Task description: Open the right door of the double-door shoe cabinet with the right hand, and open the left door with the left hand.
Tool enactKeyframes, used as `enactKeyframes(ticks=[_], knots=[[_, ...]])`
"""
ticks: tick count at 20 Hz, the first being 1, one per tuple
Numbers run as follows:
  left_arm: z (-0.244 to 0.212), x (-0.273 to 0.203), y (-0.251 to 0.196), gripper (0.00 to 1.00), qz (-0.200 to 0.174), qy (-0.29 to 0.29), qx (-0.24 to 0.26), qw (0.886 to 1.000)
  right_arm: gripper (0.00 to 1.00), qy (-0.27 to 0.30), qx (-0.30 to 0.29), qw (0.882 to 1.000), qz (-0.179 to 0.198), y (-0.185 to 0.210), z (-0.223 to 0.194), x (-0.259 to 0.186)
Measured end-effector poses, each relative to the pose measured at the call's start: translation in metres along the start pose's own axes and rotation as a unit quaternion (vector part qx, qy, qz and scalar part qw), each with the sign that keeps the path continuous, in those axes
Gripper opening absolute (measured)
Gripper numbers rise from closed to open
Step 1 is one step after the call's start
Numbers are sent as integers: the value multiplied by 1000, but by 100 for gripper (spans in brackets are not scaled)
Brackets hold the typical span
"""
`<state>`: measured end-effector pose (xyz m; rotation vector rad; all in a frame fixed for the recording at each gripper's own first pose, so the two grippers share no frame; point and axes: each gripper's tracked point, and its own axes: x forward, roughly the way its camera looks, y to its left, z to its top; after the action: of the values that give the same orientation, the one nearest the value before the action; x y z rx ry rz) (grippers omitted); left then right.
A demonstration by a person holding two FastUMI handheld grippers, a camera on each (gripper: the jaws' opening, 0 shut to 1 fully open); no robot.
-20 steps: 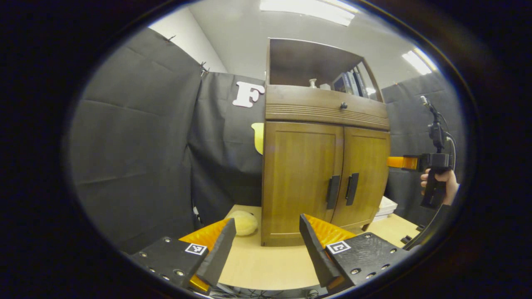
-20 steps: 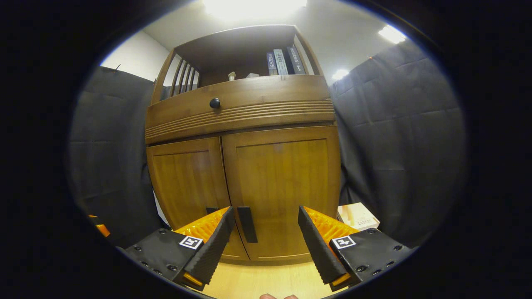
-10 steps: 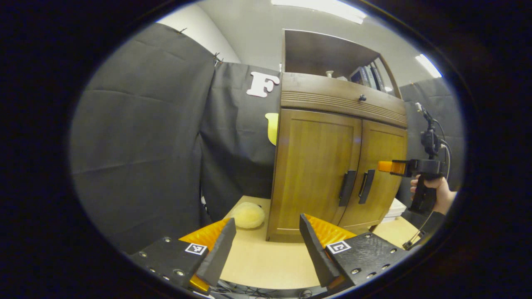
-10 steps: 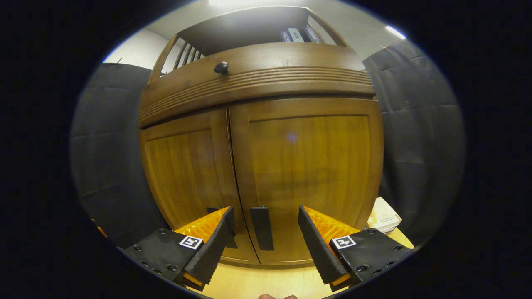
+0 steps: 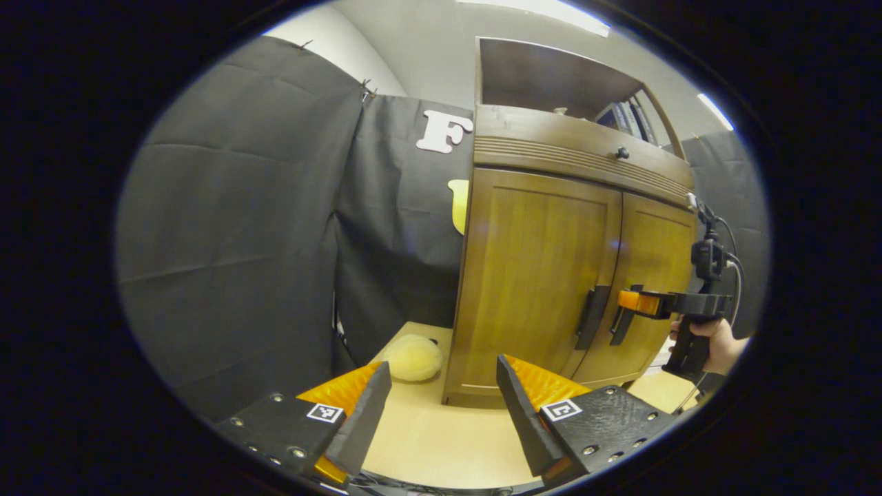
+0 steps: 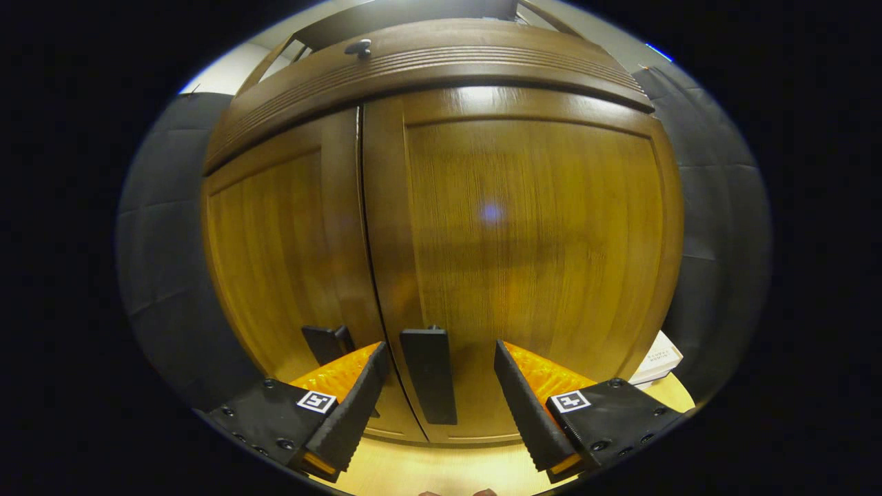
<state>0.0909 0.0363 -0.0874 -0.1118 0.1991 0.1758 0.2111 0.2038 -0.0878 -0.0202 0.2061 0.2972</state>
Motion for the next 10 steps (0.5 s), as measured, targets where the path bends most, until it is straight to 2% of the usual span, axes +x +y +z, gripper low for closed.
enactKeyframes(ticks=[1,4,8,10], knots=[[1,5,-3,90,-2,2,0,1000,95,3,1,1000,-1,0,0,1],[5,12,-13,89,-7,3,9,1000,97,14,11,1000,-10,-3,2,12],[15,26,-28,89,-18,1,21,1000,63,16,5,1000,7,7,-3,14],[20,24,-36,90,-24,-2,24,999,46,15,-1,1000,-2,13,-3,15]])
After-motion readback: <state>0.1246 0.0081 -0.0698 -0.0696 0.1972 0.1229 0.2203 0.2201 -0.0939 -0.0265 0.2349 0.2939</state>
